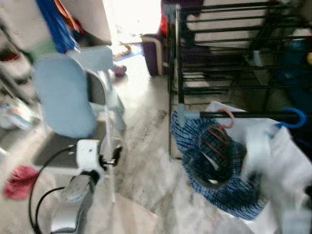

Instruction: Hang hanger

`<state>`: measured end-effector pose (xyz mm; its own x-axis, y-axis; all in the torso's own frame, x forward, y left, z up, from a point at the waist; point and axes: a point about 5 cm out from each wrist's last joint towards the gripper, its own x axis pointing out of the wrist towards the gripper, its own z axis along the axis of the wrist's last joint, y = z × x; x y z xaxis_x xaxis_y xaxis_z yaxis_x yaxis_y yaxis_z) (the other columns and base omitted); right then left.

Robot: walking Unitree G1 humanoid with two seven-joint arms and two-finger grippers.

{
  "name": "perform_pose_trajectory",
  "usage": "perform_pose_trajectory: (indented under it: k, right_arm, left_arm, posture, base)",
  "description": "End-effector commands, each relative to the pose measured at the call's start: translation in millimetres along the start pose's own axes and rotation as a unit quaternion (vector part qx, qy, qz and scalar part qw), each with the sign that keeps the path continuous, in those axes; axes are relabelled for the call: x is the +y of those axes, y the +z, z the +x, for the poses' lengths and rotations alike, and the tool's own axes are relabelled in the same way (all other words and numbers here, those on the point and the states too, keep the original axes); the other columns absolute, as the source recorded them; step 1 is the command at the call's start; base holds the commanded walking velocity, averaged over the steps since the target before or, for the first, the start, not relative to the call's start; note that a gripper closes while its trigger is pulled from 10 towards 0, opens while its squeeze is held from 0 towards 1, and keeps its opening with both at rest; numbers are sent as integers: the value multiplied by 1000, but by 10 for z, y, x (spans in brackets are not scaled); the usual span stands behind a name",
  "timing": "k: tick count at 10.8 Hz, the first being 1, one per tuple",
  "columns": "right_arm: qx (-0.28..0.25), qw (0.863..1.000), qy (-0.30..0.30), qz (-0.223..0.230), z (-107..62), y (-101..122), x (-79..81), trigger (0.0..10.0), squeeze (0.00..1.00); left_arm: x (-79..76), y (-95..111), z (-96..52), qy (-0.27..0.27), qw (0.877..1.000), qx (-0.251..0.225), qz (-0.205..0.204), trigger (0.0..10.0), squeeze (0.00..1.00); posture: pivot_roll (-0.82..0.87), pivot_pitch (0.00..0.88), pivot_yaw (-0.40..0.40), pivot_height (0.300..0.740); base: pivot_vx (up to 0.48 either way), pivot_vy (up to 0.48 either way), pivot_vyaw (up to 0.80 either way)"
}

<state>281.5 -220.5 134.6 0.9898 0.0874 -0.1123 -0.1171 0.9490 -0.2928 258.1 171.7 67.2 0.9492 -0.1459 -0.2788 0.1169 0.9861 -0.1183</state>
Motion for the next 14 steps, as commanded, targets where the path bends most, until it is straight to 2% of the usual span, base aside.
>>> perform_pose_trajectory:
  k: [1,2,4,7,8,9,11,13,14]
  right_arm:
    - [-4,1000,23,-11,9,-19,148,10000,0]
    - [-10,999,35,1,48,6,253,10000,0]
    - [23,998,47,-17,85,-108,272,10000,0]
    - [107,988,86,-67,-11,-333,139,10000,0]
    - [126,985,90,-72,-35,-396,31,10000,0]
    - [155,978,102,-99,-26,-503,-124,10000,0]
    - [177,967,136,-119,58,-584,-205,10000,0]
    - [186,962,180,-84,211,-618,-176,10000,0]
    - [180,961,203,-44,298,-602,-110,0,0]
  left_arm:
    - [96,5,-38,22,1000,10,1,10000,0]
    - [102,-51,-74,22,999,22,4,10000,0]
    - [52,-114,-104,18,997,70,7,10000,0]
    - [51,-222,-247,18,994,111,-8,10000,0]
    - [35,-223,-249,13,993,119,-7,10000,0]
    - [-15,-229,-247,-12,991,137,-4,10000,0]
    - [-74,-210,-242,-41,988,149,-1,10000,0]
    - [-95,-204,-237,-58,985,161,8,10000,0]
    - [-89,-214,-247,-61,984,165,10,10000,0]
  posture:
    - [-141,0,52,740]
    - [-143,0,53,740]
    - [-135,0,47,740]
    - [-134,0,22,740]
    - [-137,0,19,740]
    - [-139,0,19,740]
    - [-135,0,31,740]
    - [-127,0,36,740]
    - [-116,0,36,740]
  base:
    - [0,0,0]
    - [0,0,0]
    - [0,0,0]
    - [0,0,0]
    - [0,0,0]
    - [0,0,0]
    - [0,0,0]
    - [0,0,0]
    - [0,0,0]
